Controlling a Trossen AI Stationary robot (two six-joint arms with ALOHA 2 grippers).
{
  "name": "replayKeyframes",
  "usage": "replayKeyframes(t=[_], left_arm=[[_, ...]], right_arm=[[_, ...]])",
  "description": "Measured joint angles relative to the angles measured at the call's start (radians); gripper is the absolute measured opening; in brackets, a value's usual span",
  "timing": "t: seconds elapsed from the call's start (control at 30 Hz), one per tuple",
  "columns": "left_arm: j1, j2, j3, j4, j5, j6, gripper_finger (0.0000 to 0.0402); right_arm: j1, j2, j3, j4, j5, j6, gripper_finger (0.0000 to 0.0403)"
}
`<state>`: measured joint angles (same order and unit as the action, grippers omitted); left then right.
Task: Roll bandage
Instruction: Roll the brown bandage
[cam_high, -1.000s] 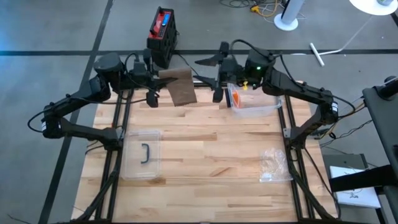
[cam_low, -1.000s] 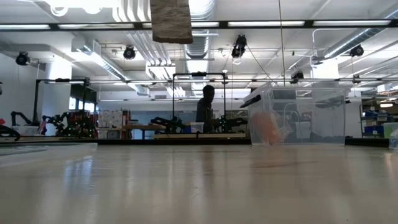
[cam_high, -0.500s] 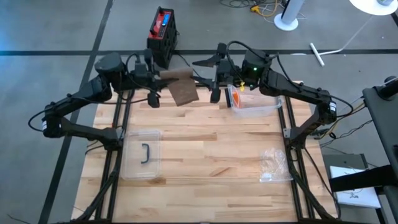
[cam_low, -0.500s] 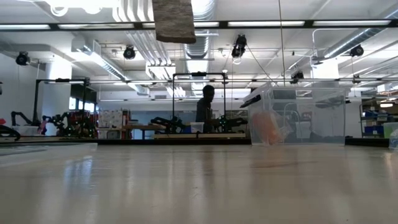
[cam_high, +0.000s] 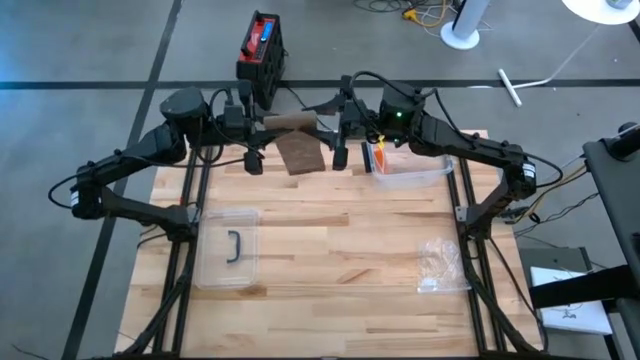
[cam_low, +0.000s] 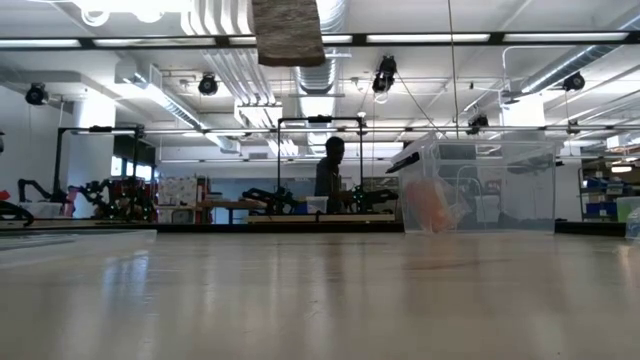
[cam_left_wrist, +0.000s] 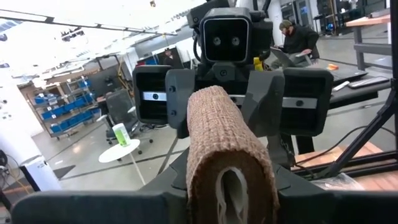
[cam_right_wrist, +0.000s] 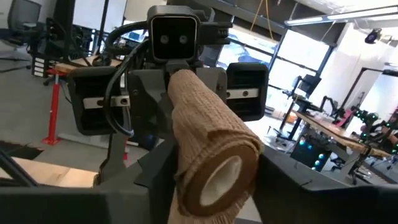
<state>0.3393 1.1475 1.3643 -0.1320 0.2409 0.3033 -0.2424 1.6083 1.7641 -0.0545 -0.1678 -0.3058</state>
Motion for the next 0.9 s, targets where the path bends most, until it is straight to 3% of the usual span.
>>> replayKeyframes(t=[0.27,0.63,0.8,0.9], left_arm=[[0.000,-0.002,0.002,-0.037,-0.028,0.033,0.0096],[0.000,0.004,-0.013,-0.097,-0.166,0.081,0.0200],[0.001,0.023,-0.013,-0.046,-0.143,0.069,0.0231],[0.000,0.052,-0.013,-0.037,-0.119,0.055,0.0228]], right_arm=[[0.000,-0.002,-0.002,0.012,-0.039,0.001,0.0038],[-0.001,-0.011,0.062,-0.027,-0.123,0.105,0.0038],[0.000,-0.007,0.069,-0.027,-0.132,0.115,0.0039],[0.001,0.012,0.070,-0.032,-0.131,0.127,0.0039]])
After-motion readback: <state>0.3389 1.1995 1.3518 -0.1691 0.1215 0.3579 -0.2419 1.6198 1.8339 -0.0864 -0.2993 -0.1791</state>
